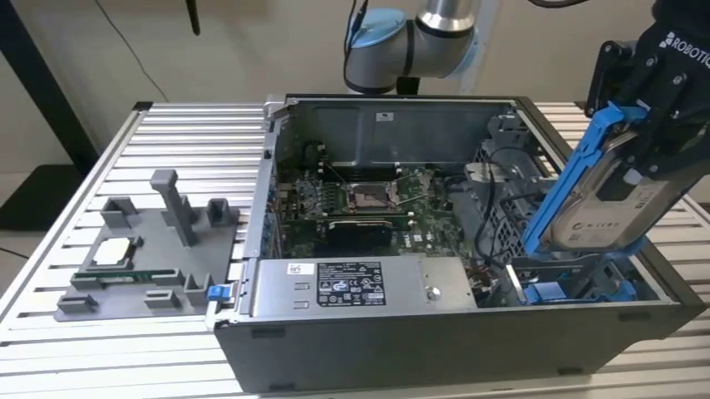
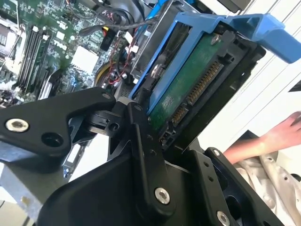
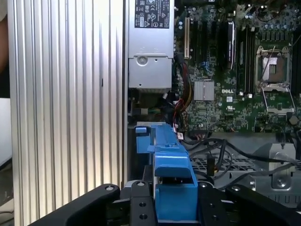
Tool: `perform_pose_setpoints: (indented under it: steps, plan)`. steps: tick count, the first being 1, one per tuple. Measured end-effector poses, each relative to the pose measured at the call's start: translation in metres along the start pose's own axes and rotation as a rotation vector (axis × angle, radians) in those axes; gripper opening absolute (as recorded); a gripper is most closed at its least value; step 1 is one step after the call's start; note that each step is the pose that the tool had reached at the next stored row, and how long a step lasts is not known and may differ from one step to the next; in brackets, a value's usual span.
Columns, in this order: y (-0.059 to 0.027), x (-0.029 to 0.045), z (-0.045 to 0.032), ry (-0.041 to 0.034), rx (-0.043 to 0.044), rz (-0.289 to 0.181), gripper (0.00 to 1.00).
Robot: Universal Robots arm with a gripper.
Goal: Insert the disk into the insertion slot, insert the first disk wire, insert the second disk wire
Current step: 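Insert the disk into the insertion slot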
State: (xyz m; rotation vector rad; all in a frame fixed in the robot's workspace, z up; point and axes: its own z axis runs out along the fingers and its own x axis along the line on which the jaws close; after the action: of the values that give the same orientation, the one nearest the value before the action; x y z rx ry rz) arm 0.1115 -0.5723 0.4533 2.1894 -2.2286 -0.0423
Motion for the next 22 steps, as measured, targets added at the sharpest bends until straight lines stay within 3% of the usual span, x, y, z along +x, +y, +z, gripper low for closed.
perform_pose_setpoints:
  steps: [22]
  plan:
    - [-0.0081,0.0015,0.0366,-0.0035,0.001,-0.005,0.0]
